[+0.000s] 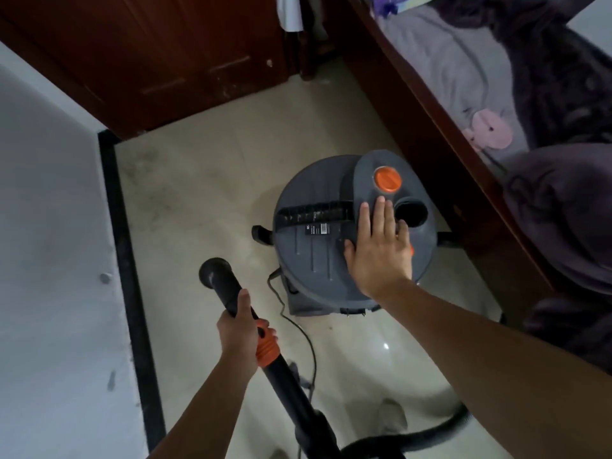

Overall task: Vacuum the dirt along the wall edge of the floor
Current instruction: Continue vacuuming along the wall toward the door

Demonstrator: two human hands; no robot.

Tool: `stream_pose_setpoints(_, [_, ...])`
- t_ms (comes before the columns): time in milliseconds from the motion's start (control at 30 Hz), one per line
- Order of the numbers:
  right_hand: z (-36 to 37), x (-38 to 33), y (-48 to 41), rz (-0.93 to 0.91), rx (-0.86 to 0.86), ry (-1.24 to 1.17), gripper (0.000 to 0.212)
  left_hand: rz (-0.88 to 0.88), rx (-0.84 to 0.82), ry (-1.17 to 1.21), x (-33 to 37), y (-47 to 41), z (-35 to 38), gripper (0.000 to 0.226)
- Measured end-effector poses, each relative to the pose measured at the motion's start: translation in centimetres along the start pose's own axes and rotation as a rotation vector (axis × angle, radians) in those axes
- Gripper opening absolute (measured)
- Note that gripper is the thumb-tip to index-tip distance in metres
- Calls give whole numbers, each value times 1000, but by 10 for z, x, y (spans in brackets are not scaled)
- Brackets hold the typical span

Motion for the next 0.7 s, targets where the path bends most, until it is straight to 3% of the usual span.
stream_pose_setpoints(400, [-25,-29,-165,-34,4,158,71,-22,-43,36,91,-96,1,55])
stream_pose_setpoints(700, [-49,-59,-235,171,-74,256,68,-26,-153,94,192,-174,11,41])
Point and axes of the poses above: each hand's wrist, its own y-axis away from the middle knuckle, its own z-axis out of the palm, x = y × z, the point moved 4 cm from there along -y, towards the middle knuckle, and after that the axes turned 1 degree about x, right-handed, at the moved point
